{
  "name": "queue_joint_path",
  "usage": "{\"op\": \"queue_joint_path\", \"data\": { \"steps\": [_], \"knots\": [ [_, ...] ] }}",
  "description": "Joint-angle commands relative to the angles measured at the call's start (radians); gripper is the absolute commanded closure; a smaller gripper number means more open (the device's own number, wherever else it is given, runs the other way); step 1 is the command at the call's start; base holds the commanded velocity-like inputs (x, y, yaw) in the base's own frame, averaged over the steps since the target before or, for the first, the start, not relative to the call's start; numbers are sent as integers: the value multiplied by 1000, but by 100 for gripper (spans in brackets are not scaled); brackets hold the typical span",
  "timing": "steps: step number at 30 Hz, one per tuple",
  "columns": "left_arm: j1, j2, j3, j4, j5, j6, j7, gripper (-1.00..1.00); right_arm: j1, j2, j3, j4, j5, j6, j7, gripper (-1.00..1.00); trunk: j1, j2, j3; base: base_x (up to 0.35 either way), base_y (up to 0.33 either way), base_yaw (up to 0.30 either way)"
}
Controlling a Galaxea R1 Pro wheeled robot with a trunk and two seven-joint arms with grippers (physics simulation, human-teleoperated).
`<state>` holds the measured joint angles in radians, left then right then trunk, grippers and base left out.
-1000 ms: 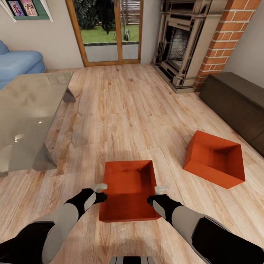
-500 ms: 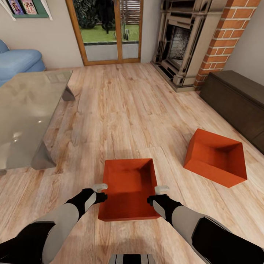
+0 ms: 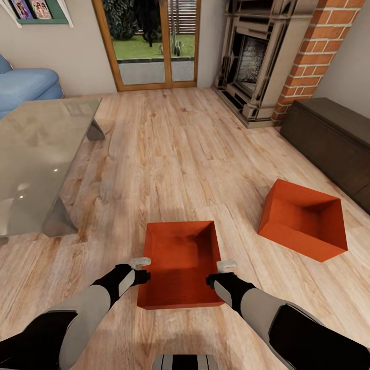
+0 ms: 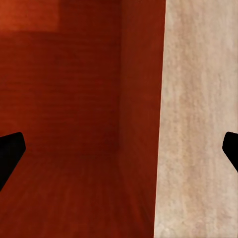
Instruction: Move the two storage containers from the living room to the garage. In the garage, place one container on the floor and stack the other container on top of it (either order is fine).
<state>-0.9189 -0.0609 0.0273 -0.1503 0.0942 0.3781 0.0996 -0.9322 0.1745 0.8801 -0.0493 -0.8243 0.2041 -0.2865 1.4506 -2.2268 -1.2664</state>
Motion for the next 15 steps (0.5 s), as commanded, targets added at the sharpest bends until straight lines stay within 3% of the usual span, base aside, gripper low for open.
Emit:
{"op": "queue_joint_path", "data": {
  "steps": [1, 15],
  "knots": [
    [0, 0, 3, -2, 10, 5, 6, -100, 0, 0, 8, -1, -6, 6, -5, -100, 0, 0, -1, 0, 0, 0],
    [0, 0, 2, -3, 10, 5, 6, -100, 0, 0, 10, -1, -6, 6, -5, -100, 0, 0, -1, 0, 0, 0]
  ]
}}
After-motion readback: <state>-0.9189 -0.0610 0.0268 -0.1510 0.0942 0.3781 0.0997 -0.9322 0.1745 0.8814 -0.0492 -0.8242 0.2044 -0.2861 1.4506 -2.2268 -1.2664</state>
